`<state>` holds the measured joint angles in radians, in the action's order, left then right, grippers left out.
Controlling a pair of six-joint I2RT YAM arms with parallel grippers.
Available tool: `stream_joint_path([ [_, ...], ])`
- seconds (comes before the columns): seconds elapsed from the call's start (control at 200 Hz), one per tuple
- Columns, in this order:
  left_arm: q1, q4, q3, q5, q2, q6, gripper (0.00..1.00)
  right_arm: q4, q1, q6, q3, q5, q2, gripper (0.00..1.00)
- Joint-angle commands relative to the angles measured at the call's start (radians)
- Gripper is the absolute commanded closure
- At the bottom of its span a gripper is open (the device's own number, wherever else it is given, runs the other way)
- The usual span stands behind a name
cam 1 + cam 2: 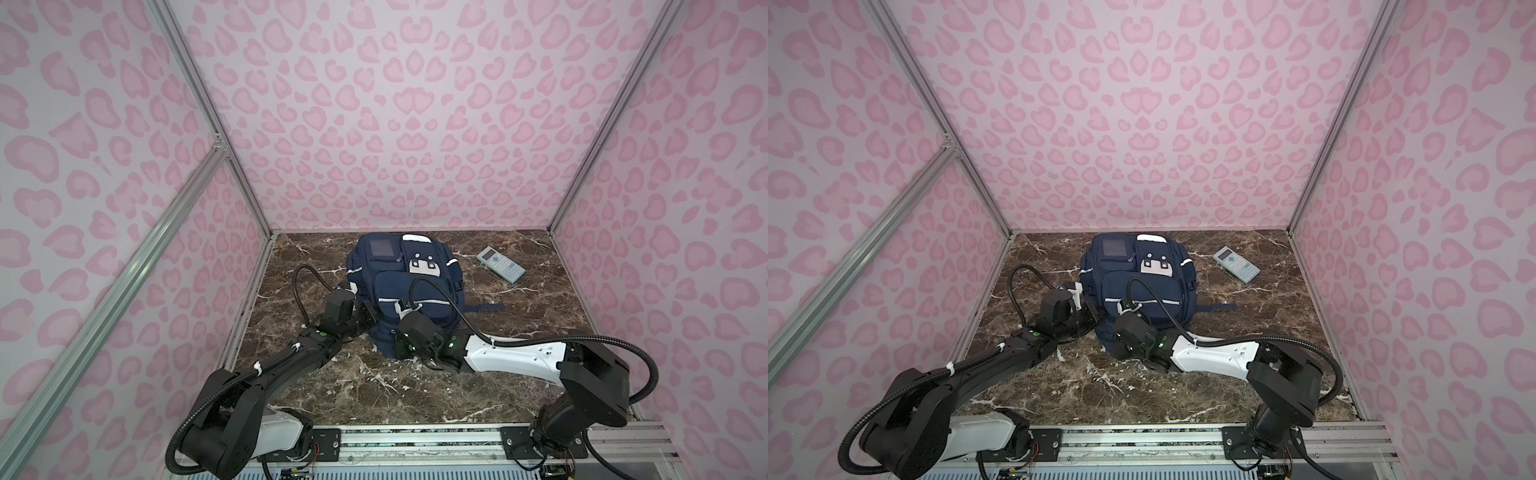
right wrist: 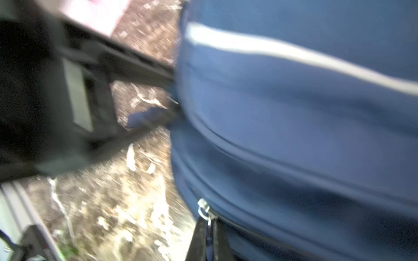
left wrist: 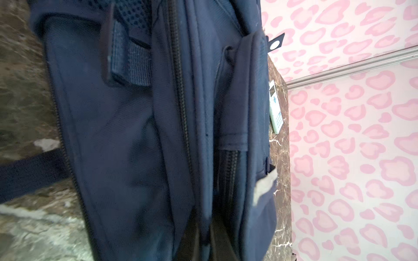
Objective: Pack books, pencil case, and school supplies into a backpack
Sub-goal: Zip the student bag at the center of the table.
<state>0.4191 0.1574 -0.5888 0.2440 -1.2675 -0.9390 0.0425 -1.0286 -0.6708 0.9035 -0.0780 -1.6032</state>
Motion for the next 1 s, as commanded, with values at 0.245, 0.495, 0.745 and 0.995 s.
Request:
stream_joint_path([
  [0.245,-0.141,-0.244,-0.054,0.120,0.113,0.131,0.97,0.163,0.263,0.094,-0.256,-0.119,0.173,1.00],
  [0.495,-0.175,-0.324,-0.222,0.094,-0.014,0.222,0.89,0.111,0.077,0.082,-0.118,-0.023,0.163,1.00],
  [0.745,-0.181,-0.396,-0.088,-0.269,0.300,0.169,0.16,-0.084,-0.070,-0.038,0.199,0.002,-0.117,1.00],
  [0.995,-0.147,-0.260,0.169,-0.063,0.519,-0.039,0.21,-0.117,-0.091,-0.038,0.315,0.062,-0.265,1.00],
])
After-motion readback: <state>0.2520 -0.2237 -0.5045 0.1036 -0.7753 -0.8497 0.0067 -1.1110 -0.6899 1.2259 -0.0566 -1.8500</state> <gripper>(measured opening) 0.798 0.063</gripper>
